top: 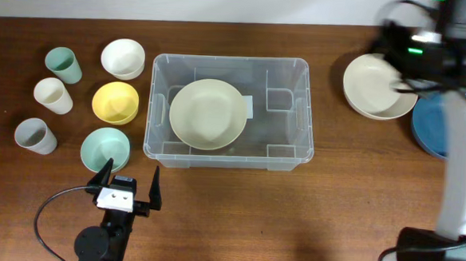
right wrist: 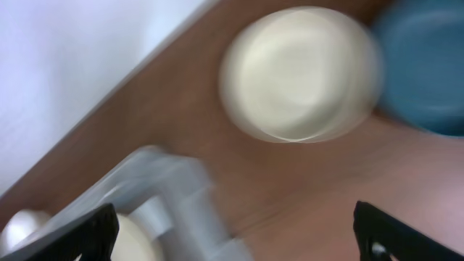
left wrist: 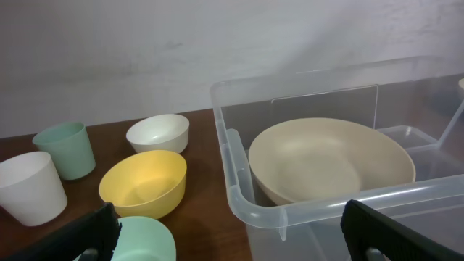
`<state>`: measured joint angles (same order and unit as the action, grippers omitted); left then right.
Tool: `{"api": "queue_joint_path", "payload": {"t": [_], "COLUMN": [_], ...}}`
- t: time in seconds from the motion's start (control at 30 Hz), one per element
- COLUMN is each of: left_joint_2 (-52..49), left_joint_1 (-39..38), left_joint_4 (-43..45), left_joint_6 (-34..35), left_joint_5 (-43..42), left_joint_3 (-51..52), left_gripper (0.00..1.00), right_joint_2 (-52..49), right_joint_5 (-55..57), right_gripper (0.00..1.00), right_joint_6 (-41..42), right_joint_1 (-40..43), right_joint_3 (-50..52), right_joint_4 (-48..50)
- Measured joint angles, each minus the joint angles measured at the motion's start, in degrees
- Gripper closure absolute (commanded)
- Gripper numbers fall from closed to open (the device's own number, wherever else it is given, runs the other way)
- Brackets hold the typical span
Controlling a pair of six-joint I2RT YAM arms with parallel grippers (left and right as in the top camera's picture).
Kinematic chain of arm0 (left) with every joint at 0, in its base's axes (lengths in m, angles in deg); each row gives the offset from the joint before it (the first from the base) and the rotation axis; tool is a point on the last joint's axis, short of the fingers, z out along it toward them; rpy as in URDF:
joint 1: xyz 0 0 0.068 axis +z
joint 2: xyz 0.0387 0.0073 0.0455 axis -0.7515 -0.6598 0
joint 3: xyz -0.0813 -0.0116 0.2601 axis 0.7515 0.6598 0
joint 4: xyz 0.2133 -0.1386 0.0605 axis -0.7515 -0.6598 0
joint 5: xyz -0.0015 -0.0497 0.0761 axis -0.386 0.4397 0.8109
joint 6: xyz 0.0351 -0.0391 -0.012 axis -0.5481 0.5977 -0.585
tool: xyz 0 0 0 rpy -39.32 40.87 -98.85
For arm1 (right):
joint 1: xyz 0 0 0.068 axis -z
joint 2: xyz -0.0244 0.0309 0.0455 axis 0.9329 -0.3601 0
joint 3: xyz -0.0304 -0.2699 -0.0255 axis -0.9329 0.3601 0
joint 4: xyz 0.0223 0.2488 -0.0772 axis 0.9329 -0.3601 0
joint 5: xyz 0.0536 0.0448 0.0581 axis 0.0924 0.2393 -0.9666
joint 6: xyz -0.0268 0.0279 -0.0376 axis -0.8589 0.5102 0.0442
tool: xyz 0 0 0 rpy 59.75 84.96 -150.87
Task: Pack container
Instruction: 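Move the right gripper to the dark teal bowl and grasp its rim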
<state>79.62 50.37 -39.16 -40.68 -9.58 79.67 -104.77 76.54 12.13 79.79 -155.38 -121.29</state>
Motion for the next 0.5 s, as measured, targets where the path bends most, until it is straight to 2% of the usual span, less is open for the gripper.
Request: {"api": "queue_joint_path", "payload": {"t": [0.13,0.27,0.5], "left_joint_2": [0.00,0.00,0.00], "left_joint_1": [0.00,0.00,0.00], "left_joint_4": [0.00,0.00,0.00], "left_joint_6": [0.00,0.00,0.00], "left_joint_5": [0.00,0.00,0.00], "left_joint_3": [0.00,0.00,0.00], "left_gripper": [0.01,0.01,0.01], "right_joint_2": [-2.34,-5.77,-12.70], "right_joint_5": [2.91,2.84,-1.31], "right_gripper": [0.01,0.01,0.01], "right_joint_6": [1.86,3.30,3.54], "right_joint_1": [13.09,22.93,31.69], "right_joint_3": [0.20,3.32,10.32], "right_joint_4": [-5.90,-6.32,-2.16]}}
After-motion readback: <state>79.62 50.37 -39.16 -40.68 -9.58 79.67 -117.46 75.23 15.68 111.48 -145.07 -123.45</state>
